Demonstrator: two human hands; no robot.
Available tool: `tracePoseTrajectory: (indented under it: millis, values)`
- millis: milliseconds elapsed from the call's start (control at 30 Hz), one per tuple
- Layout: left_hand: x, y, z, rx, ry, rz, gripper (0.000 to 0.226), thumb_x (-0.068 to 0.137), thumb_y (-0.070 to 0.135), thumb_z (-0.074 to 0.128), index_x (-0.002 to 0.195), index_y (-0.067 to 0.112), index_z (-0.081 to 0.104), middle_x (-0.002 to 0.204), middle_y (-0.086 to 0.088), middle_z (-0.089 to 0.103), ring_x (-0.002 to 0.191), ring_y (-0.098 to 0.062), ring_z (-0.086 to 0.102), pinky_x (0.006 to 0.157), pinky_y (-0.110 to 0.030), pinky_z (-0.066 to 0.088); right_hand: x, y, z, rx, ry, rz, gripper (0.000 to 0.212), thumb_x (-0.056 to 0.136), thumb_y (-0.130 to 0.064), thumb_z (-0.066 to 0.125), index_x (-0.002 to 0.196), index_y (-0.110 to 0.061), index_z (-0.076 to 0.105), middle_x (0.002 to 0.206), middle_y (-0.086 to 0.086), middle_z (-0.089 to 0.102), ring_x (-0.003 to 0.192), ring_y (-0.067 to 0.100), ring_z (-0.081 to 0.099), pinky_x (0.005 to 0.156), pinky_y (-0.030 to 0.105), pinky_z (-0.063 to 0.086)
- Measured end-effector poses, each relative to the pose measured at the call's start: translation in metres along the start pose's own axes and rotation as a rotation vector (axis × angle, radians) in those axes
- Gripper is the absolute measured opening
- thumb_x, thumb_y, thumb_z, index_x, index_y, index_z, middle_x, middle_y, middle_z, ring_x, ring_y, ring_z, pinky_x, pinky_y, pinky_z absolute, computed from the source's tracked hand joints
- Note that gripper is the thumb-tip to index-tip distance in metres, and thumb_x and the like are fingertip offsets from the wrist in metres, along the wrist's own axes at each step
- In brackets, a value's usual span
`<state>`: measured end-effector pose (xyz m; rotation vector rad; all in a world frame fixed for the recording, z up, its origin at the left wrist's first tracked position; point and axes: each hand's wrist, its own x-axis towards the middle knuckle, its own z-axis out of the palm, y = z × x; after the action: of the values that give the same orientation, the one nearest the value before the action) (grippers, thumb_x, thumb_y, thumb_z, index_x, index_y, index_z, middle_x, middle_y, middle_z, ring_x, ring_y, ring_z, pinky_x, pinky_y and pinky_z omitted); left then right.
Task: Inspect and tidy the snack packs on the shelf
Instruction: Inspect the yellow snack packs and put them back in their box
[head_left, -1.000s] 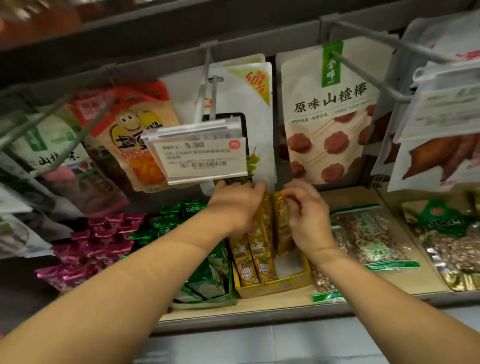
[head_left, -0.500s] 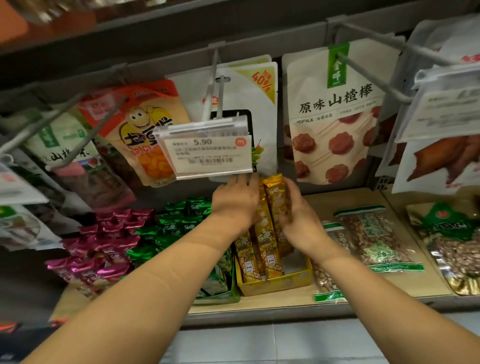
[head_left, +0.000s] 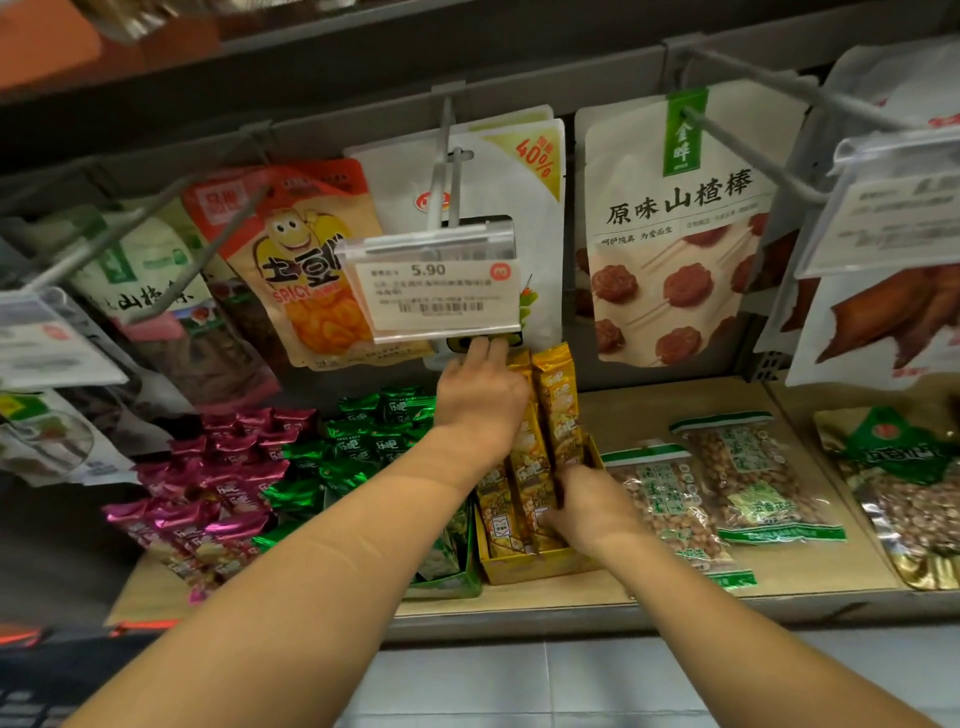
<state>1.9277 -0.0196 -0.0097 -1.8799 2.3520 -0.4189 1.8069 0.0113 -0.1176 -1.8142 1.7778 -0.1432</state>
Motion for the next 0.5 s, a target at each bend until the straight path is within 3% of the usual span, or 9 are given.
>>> tracePoseTrajectory:
  millis: [100, 167, 300, 400, 500]
  values:
    - [0.000, -0.003, 0.000, -0.034, -0.010, -0.022, 0.021, 0.093, 0.017, 0.055, 0.110, 0.010, 0.064, 0.128, -0.008, 0.048, 0.124, -0.030, 0.042, 0.084, -0.037, 0.041, -0.003, 0.003, 0.013, 0.019, 0.094, -0.029, 0.024, 0.088, -0.038, 0.065, 0.105, -0.022, 0.063, 0.105, 0.006, 0.070, 0.099, 0.030, 0.066, 0.081, 0.036, 0.052]
    - [0.001, -0.003, -0.006, -0.098, -0.002, -0.032, 0.021, 0.093, 0.019, 0.058, 0.114, 0.014, 0.062, 0.120, -0.008, 0.053, 0.114, -0.034, 0.053, 0.072, -0.039, 0.040, -0.005, 0.004, 0.019, 0.097, 0.214, -0.067, 0.021, 0.092, -0.038, 0.061, 0.106, -0.022, 0.061, 0.102, 0.004, 0.070, 0.095, 0.028, 0.067, 0.078, 0.037, 0.054]
    - [-0.001, -0.006, -0.009, -0.168, 0.049, -0.030, 0.026, 0.095, 0.017, 0.055, 0.121, 0.018, 0.052, 0.109, -0.009, 0.060, 0.099, -0.037, 0.061, 0.063, -0.038, 0.038, -0.004, 0.002, 0.023, 0.117, 0.327, -0.085, 0.019, 0.095, -0.021, 0.056, 0.113, -0.025, 0.055, 0.107, 0.005, 0.068, 0.091, 0.028, 0.068, 0.075, 0.039, 0.056]
    - [-0.010, -0.011, -0.010, -0.290, 0.026, 0.007, 0.037, 0.093, 0.010, 0.053, 0.129, 0.021, 0.051, 0.121, -0.007, 0.060, 0.108, -0.035, 0.059, 0.077, -0.041, 0.051, -0.005, -0.002, 0.017, 0.127, 0.365, -0.094, 0.041, 0.091, -0.016, 0.059, 0.130, -0.024, 0.047, 0.121, 0.005, 0.057, 0.093, 0.028, 0.066, 0.074, 0.040, 0.055]
    - [-0.027, -0.030, -0.026, -0.350, 0.021, 0.147, 0.037, 0.093, 0.010, 0.053, 0.128, 0.019, 0.059, 0.127, -0.007, 0.057, 0.117, -0.030, 0.053, 0.092, -0.043, 0.049, -0.013, -0.011, 0.005, 0.191, 0.499, -0.170, 0.041, 0.089, -0.016, 0.059, 0.128, -0.021, 0.047, 0.121, 0.006, 0.050, 0.088, 0.026, 0.063, 0.068, 0.037, 0.054]
